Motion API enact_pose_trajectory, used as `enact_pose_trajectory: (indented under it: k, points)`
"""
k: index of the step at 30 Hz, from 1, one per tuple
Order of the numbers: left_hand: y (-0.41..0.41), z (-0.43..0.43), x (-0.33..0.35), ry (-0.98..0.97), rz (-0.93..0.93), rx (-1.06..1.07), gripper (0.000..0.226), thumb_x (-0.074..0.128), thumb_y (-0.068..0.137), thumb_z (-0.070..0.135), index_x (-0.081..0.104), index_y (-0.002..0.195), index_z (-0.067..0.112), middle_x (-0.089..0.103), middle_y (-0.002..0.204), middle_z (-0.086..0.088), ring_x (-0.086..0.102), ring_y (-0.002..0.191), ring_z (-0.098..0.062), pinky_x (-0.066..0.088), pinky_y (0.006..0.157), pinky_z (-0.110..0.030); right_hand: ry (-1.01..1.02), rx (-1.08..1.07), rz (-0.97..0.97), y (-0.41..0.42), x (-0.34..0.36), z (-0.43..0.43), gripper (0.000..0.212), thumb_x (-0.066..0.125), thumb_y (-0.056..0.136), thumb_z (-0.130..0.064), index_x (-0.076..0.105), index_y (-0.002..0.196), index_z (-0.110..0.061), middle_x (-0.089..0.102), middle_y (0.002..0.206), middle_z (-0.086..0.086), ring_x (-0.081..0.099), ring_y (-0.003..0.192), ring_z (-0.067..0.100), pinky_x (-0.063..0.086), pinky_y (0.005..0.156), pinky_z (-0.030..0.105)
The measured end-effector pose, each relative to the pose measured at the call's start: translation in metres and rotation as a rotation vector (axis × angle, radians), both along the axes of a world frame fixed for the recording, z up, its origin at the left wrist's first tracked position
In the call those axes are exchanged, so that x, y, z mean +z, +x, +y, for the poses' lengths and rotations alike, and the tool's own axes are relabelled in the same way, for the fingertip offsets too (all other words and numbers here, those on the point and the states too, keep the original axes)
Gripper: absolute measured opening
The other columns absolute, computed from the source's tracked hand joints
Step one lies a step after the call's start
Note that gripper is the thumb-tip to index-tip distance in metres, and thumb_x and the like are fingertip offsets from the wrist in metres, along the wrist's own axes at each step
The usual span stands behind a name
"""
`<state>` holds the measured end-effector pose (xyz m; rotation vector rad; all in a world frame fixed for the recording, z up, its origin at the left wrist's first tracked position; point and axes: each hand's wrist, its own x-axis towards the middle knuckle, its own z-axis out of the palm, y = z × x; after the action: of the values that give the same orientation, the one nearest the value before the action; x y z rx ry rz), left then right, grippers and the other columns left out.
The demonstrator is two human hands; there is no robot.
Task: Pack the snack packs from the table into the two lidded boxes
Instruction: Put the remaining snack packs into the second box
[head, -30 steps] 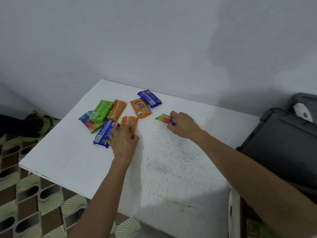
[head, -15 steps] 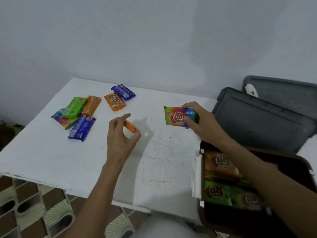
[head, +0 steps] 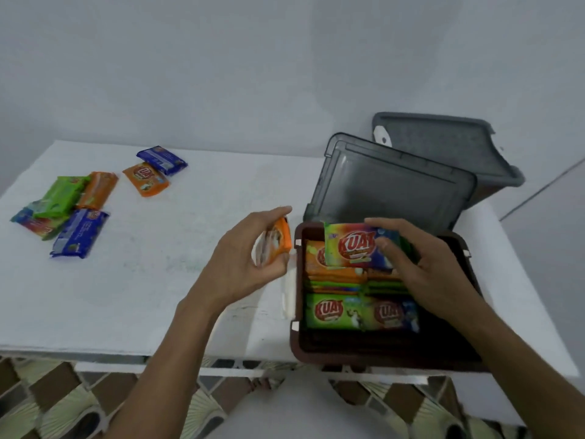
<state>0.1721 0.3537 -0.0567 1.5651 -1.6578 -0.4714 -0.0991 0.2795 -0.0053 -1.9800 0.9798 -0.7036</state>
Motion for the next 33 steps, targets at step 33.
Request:
enact_pose_trajectory:
  k: [33]
  points:
    - [-0.037,-0.009,-0.015,0.113,-0.153,-0.071,0.068,0.064,0.079,0.051,0.041,0.141,0.038,0.048,0.126,0.022,0.041,0.112,-0.003,0.037,0.088,-0.015,0.102,0.181,0.718,-0.001,-0.095,0.003,0.054,0.067,0.09,-0.023,0.048,0.141,-0.026,0.056,0.136,0.006,0.057,0.117,0.022,0.049,0.094,0.033]
